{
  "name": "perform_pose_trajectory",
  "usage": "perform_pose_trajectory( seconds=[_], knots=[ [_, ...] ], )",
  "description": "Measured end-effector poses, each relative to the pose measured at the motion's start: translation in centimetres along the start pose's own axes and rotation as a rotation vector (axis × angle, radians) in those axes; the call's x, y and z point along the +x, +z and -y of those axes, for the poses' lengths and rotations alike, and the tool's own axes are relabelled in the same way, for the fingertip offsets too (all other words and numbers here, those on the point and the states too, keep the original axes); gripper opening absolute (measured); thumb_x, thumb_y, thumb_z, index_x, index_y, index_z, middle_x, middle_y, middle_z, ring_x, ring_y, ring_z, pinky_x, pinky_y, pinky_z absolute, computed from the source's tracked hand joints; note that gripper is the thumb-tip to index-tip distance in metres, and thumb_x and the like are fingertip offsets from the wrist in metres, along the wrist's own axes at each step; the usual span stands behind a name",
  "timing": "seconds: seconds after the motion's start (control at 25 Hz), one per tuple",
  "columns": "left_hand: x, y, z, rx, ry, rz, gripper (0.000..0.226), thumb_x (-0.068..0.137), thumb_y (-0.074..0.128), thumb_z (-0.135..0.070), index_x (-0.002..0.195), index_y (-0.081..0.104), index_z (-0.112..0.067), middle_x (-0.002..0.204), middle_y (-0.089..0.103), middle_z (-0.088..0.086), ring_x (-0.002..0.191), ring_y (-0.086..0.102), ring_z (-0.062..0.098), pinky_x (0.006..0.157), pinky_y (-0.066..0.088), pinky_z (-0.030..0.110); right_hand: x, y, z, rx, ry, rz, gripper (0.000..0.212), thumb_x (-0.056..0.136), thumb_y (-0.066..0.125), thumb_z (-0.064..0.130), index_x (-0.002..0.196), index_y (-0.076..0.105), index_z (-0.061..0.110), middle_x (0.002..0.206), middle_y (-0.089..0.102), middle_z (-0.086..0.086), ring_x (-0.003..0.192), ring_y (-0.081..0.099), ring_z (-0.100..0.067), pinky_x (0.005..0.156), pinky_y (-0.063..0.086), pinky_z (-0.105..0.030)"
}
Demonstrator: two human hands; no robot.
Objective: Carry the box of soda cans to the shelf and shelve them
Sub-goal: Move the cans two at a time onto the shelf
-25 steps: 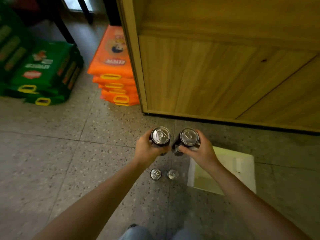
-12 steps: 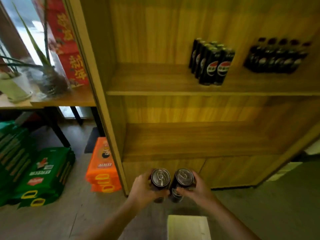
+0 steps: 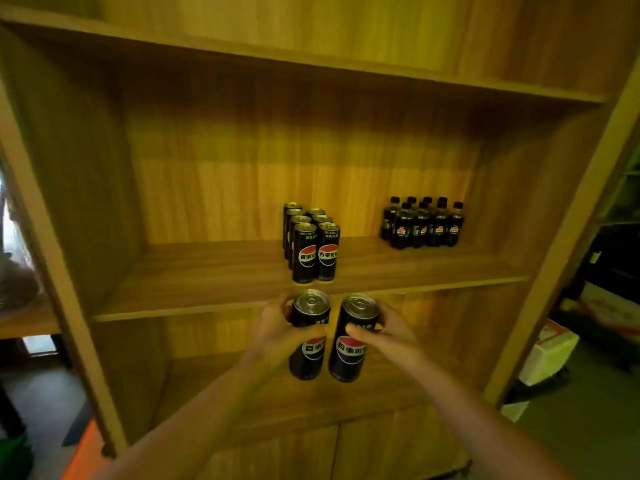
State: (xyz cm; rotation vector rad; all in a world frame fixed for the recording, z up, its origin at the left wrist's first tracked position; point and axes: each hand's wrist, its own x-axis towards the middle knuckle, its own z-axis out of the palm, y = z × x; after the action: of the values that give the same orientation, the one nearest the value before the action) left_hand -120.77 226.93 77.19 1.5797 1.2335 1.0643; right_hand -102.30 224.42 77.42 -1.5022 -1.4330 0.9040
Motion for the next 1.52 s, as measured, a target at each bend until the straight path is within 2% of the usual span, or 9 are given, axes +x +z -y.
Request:
perform_pose_trajectory(
  seconds=[0.12, 0.28, 0.48, 0.68, 0.92, 1.08, 1.16, 1.32, 1.52],
  knots=[
    [5.8, 4.4, -2.4, -0.074, -0.027, -0.116, 0.062, 0.058, 0.084, -0.015, 0.109, 0.049, -0.019, 0.104, 0.061, -0.003, 0.096, 0.057, 0.013, 0.081, 0.046, 0.026, 6.4, -5.2, 0.5, 0.012, -0.064, 0.029, 0.065, 0.071, 0.075, 0.018, 0.128, 0.045, 0.013, 0.132, 0.052, -0.002, 0.125, 0.045, -0.021, 0.093, 0.036, -0.027],
    [13.0, 9.3, -3.9, -0.063, -0.040, -0.233, 0.064, 0.057, 0.085, -0.019, 0.109, 0.049, -0.023, 0.104, 0.060, -0.004, 0.101, 0.058, 0.015, 0.094, 0.048, 0.037, 14.5, -10.1, 0.0, 0.062, -0.084, 0.063, 0.070, 0.071, 0.074, 0.014, 0.131, 0.039, 0.014, 0.137, 0.048, -0.007, 0.127, 0.043, -0.022, 0.098, 0.037, -0.032],
    [20.3, 12.9, -4.0, 0.049, -0.074, -0.319, 0.070, 0.057, 0.084, -0.029, 0.116, 0.048, -0.014, 0.117, 0.062, 0.005, 0.107, 0.059, 0.022, 0.093, 0.049, 0.040, 21.7, -12.5, -2.3, 0.053, -0.106, 0.099, 0.066, 0.070, 0.075, 0.016, 0.127, 0.040, 0.011, 0.134, 0.051, -0.008, 0.125, 0.047, -0.025, 0.097, 0.040, -0.034],
    [24.2, 15.2, -2.9, 0.020, -0.068, -0.272, 0.068, 0.061, 0.083, -0.023, 0.117, 0.045, -0.011, 0.118, 0.061, 0.006, 0.109, 0.058, 0.021, 0.093, 0.049, 0.038, 25.9, -13.5, -4.5, 0.091, -0.114, 0.089, 0.065, 0.073, 0.072, 0.021, 0.129, 0.040, 0.014, 0.135, 0.050, -0.008, 0.124, 0.047, -0.023, 0.092, 0.040, -0.029],
    [27.9, 16.2, -1.3, -0.042, -0.098, -0.222, 0.063, 0.066, 0.078, -0.026, 0.118, 0.045, -0.012, 0.123, 0.060, 0.007, 0.113, 0.057, 0.025, 0.098, 0.046, 0.048, 29.6, -13.9, -7.0, 0.116, -0.128, 0.130, 0.061, 0.075, 0.070, 0.026, 0.128, 0.041, 0.019, 0.133, 0.051, -0.004, 0.123, 0.048, -0.022, 0.094, 0.042, -0.033],
    [28.0, 16.2, -0.5, -0.145, -0.047, -0.124, 0.061, 0.075, 0.072, -0.024, 0.128, 0.042, -0.017, 0.125, 0.057, 0.001, 0.117, 0.053, 0.019, 0.100, 0.044, 0.039, 30.5, -14.1, -7.9, 0.137, -0.179, 0.171, 0.064, 0.076, 0.069, 0.025, 0.131, 0.036, 0.022, 0.135, 0.048, 0.000, 0.117, 0.046, -0.011, 0.094, 0.041, -0.031],
    [27.3, 16.7, 1.1, -0.152, -0.068, -0.104, 0.073, 0.073, 0.073, -0.029, 0.136, 0.035, -0.020, 0.129, 0.053, -0.002, 0.118, 0.051, 0.015, 0.100, 0.043, 0.035, 30.5, -14.0, -9.3, 0.162, -0.142, 0.182, 0.075, 0.074, 0.070, 0.027, 0.137, 0.029, 0.022, 0.140, 0.043, 0.000, 0.121, 0.043, -0.012, 0.099, 0.040, -0.034],
    [25.8, 18.8, 4.7, 0.310, -0.162, -0.313, 0.080, 0.062, 0.076, -0.047, 0.126, 0.041, -0.015, 0.126, 0.056, 0.003, 0.118, 0.054, 0.020, 0.097, 0.047, 0.036, 30.1, -12.2, -14.1, -0.252, 0.106, 0.169, 0.106, 0.055, 0.069, 0.067, 0.141, 0.025, 0.023, 0.147, 0.037, -0.005, 0.131, 0.040, -0.026, 0.106, 0.038, -0.049],
    [27.0, 19.6, 5.8, 0.441, -0.138, -0.366, 0.064, 0.073, 0.072, -0.034, 0.126, 0.044, -0.011, 0.128, 0.052, 0.007, 0.122, 0.049, 0.023, 0.101, 0.044, 0.035, 30.4, -11.4, -15.4, -0.575, -0.115, 0.072, 0.082, 0.063, 0.046, 0.075, 0.122, 0.050, 0.018, 0.126, 0.058, -0.004, 0.113, 0.055, -0.022, 0.095, 0.047, -0.042]
  ],
)
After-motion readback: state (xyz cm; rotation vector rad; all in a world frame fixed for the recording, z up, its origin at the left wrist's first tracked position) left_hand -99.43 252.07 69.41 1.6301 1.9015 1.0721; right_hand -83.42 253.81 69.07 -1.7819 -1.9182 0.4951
